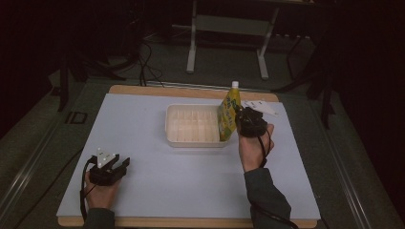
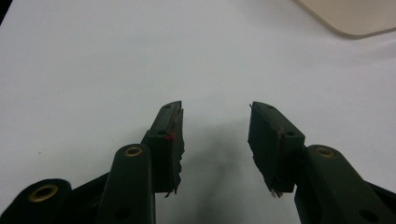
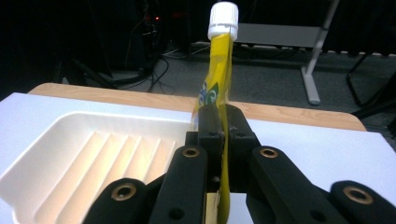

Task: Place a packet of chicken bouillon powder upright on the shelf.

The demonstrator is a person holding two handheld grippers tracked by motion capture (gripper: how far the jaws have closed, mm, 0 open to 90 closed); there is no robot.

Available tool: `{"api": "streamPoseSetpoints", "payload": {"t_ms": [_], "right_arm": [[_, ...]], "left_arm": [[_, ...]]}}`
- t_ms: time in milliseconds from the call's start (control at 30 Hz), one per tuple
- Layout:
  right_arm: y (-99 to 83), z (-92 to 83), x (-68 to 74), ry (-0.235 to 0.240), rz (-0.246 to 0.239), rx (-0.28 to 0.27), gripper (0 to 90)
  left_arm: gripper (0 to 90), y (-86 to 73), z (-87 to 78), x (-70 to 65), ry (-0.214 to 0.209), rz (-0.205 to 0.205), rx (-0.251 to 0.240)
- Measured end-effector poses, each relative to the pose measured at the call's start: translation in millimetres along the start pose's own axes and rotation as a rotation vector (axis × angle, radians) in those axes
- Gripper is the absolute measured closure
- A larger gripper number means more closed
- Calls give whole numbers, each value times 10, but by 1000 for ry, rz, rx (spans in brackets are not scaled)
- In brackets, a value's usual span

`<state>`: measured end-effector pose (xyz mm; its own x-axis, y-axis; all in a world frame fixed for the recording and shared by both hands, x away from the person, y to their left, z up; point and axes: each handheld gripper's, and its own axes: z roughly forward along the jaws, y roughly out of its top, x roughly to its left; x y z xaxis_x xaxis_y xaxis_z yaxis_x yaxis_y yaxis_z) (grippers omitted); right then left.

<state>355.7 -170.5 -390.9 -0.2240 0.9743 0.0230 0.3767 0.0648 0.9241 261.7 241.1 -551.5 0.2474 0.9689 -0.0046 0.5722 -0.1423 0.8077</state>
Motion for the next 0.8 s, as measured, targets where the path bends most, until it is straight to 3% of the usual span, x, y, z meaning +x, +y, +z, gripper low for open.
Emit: {"api": "streamPoseSetpoints", "payload": {"t_ms": [333,500,733,800], "right_arm": [[63,303,104,3,-49,80,890],[61,412,108,11,-36,111,897],[76,470,126,65,-52,161,890],[70,460,122,65,-58,160,850]], "left_arm": [[550,0,-1,1,-3,-2,-2],[550,1,-1,4,-2,0,1],[549,1,-3,6,-2,-2,2],[549,1,-3,9,-2,-2,2]]}}
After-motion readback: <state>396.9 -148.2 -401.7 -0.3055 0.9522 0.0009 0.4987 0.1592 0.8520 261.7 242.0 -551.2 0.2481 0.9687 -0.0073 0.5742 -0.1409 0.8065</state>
